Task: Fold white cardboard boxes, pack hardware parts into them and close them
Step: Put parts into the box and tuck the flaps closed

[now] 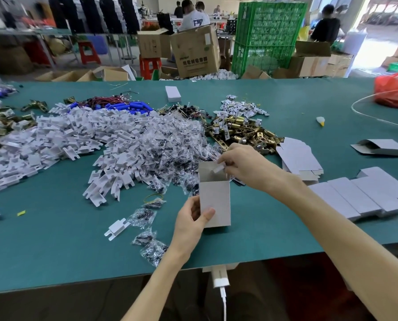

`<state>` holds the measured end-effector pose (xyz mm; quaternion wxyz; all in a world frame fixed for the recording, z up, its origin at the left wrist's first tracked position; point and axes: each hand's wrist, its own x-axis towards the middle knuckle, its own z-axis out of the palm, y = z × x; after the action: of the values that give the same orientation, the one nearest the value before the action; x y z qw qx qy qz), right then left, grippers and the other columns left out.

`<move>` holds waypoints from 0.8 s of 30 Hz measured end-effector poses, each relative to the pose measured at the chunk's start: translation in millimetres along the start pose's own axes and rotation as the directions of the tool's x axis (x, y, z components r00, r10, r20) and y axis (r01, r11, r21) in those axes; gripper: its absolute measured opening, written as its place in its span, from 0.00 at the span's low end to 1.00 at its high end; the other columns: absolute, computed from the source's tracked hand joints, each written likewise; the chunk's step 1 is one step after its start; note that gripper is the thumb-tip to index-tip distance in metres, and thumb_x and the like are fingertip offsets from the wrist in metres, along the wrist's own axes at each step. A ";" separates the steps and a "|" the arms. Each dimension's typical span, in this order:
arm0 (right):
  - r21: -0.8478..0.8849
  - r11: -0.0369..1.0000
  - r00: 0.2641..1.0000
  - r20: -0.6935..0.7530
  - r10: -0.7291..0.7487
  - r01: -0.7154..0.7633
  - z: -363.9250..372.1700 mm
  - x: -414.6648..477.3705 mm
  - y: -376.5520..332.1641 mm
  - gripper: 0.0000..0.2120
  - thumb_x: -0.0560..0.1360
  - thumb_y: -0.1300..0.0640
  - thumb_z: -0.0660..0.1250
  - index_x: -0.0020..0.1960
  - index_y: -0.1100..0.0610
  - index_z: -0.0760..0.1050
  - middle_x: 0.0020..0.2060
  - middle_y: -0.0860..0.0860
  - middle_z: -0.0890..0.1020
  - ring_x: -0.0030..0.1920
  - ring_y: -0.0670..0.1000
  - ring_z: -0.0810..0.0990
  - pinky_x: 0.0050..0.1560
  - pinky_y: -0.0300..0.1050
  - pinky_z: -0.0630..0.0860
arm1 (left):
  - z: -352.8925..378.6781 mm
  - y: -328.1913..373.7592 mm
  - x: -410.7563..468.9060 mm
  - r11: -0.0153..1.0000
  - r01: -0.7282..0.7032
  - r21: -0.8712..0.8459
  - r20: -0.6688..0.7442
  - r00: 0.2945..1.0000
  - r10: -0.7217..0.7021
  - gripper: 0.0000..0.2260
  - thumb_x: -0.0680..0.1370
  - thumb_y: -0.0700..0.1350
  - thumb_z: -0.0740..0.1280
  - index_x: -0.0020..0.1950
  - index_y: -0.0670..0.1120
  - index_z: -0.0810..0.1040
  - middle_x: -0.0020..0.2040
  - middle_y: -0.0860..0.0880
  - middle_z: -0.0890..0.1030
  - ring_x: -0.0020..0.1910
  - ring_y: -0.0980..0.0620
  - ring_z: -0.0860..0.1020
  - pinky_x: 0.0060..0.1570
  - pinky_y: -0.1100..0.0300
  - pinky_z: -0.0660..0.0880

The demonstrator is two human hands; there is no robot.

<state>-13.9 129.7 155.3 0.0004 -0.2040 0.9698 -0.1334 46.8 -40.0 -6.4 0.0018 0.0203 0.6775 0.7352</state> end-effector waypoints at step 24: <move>-0.246 0.969 0.974 0.217 0.068 -0.013 -4.7 28.4 -8.9 0.04 0.82 0.54 0.62 0.50 0.53 0.72 0.40 0.50 0.74 0.38 0.52 0.77 0.33 0.46 0.69 | -2.2 -1.7 0.3 0.999 -0.011 -0.035 0.019 1.000 0.012 0.15 0.79 0.41 0.74 0.65 0.47 0.79 0.58 0.52 0.86 0.59 0.53 0.83 0.57 0.58 0.80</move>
<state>-36.7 111.8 163.7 0.0874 -0.1963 0.9766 0.0100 46.4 -42.0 -8.2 0.0043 0.0311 0.6646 0.7466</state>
